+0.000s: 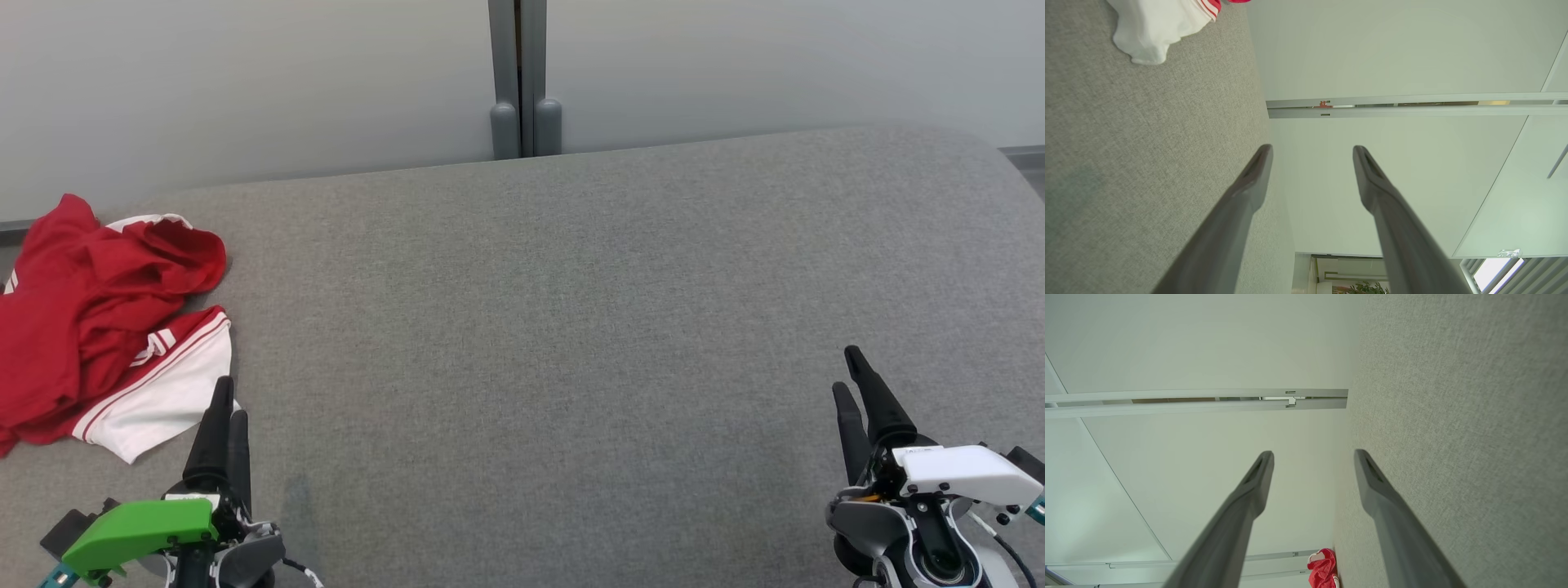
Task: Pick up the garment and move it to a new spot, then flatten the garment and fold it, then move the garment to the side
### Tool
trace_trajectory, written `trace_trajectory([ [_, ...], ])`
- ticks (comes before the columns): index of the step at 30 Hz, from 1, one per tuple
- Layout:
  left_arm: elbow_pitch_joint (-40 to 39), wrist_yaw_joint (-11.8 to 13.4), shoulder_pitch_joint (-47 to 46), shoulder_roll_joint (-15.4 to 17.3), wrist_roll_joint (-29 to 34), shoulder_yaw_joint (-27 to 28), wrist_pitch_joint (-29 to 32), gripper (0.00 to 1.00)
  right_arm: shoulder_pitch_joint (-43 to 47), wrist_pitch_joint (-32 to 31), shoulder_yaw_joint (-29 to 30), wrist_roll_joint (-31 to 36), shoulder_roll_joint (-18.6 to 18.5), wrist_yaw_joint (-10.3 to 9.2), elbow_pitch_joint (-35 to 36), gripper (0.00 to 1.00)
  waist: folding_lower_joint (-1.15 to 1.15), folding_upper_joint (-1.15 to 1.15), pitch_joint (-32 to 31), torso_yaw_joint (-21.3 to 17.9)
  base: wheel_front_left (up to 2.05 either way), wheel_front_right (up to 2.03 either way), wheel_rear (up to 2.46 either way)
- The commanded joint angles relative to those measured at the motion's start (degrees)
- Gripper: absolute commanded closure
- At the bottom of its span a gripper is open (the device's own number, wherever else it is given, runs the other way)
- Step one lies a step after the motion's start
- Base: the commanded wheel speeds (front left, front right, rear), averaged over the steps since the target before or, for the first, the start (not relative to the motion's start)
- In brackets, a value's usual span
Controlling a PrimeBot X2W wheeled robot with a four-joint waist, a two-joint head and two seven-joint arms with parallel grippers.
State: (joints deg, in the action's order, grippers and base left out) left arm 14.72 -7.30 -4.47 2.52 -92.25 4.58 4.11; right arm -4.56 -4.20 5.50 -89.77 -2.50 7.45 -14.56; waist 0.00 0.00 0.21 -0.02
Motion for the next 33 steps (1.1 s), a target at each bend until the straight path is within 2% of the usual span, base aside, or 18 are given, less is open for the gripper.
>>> trace_trajectory([
  [1, -1.2, -0.1, -0.5, 0.3, 0.9, -0.4, -0.6, 0.00, -0.4, 0.7, -0.1, 1.6, -0.3, 0.02, 1.3, 0.00, 0.00, 0.00, 0.0, 0.0, 0.00, 0.00, 0.00],
  [12, -1.5, -0.1, 0.2, 0.3, 10.2, -1.4, -3.5, 0.00, 0.1, 3.6, -1.3, 15.5, -0.3, 0.03, 3.6, 0.00, 0.00, 0.00, 0.1, 0.0, 0.00, 0.00, 0.00],
  [29, -3.6, -0.1, 1.7, 0.6, 35.5, -2.9, -7.3, 0.00, 0.6, 7.3, -1.9, 42.5, -0.4, 0.03, 6.3, 0.00, 0.00, 0.00, 0.3, 0.1, 0.00, 0.00, 0.00],
  [30, -3.6, -0.2, 2.0, 0.8, 39.7, -3.1, -7.9, 0.00, 0.7, 8.0, -2.4, 46.7, -0.4, 0.03, 6.4, 0.00, 0.00, 0.00, 0.2, 0.2, 0.00, 0.00, 0.00],
  [33, -3.5, 0.0, 2.2, 1.0, 42.2, -3.3, -8.2, 0.00, 0.7, 8.3, -2.5, 48.8, -0.4, 0.03, 6.6, 0.00, 0.00, 0.00, 0.2, 0.2, 0.00, 0.00, 0.00],
])
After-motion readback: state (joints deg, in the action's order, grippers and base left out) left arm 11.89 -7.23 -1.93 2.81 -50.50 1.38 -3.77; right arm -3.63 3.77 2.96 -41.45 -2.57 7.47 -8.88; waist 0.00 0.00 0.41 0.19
